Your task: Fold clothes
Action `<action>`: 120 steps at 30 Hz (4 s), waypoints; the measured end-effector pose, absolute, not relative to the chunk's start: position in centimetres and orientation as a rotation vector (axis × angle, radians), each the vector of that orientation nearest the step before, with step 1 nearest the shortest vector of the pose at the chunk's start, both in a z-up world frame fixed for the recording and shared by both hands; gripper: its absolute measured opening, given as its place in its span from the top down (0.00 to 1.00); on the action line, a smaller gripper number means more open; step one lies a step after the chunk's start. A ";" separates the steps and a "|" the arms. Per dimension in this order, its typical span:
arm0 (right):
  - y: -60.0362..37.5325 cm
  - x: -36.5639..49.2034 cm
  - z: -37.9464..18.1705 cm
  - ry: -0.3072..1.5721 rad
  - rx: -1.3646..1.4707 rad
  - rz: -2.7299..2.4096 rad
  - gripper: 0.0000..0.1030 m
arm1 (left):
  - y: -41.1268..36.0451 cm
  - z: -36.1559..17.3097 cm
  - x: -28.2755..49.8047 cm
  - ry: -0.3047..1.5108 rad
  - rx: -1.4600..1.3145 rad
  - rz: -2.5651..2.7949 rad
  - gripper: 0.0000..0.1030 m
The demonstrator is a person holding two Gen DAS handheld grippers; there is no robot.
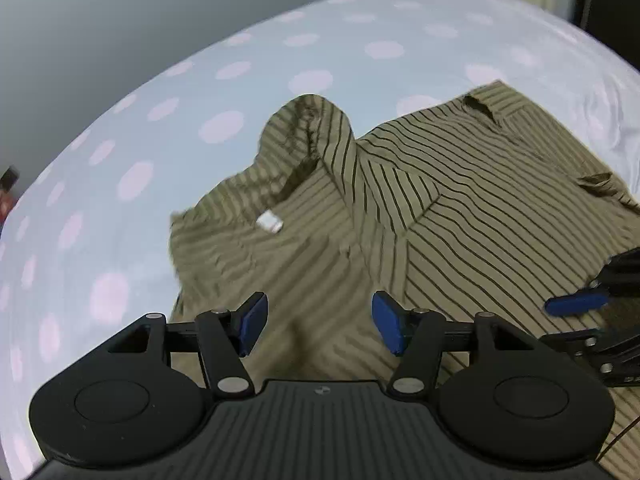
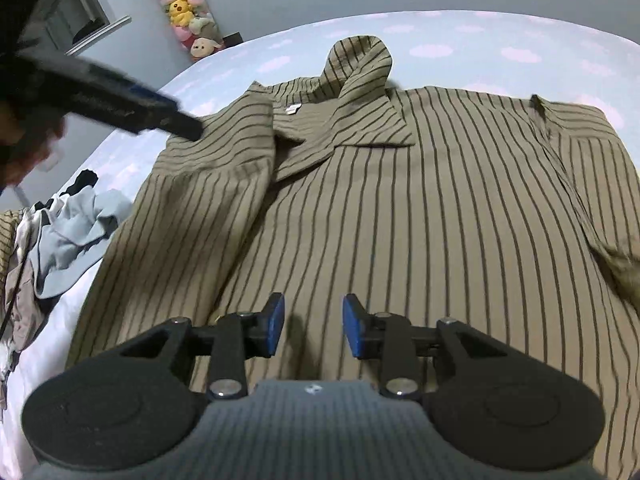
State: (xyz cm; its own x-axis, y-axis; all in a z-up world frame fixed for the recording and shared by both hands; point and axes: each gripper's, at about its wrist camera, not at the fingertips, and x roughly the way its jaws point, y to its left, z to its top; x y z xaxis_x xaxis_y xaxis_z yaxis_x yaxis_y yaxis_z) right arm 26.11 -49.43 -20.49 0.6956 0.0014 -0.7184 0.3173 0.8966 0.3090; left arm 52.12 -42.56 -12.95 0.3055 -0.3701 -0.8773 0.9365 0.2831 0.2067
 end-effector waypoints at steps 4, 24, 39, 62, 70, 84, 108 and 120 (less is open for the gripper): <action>-50.3 25.8 -21.0 0.781 0.435 -0.182 0.61 | -45.3 -14.2 53.8 0.831 0.984 -1.085 0.45; -48.7 25.0 -20.0 0.731 0.443 -0.131 0.60 | -42.6 -10.8 59.7 1.108 0.918 -0.985 1.00; -46.1 25.0 -18.8 0.726 0.371 -0.086 0.59 | -37.8 -6.9 63.1 1.218 1.001 -0.576 1.00; -48.3 24.8 -19.8 0.715 0.449 -0.105 0.59 | -50.2 -16.7 56.6 1.107 0.875 -0.760 0.93; -48.2 24.8 -19.8 0.699 0.462 -0.092 0.59 | -45.5 -13.5 54.3 0.911 0.760 -0.788 0.74; -45.3 25.4 -19.2 0.735 0.411 -0.016 0.64 | -35.1 -19.9 46.2 1.140 0.606 -0.831 0.89; -58.1 14.9 -15.9 0.661 0.467 -0.524 0.64 | -42.6 -15.4 42.2 0.984 0.619 -0.889 0.87; -60.9 11.9 -18.2 0.781 0.470 -0.670 0.63 | -58.6 -14.3 38.8 0.784 1.026 -1.153 0.87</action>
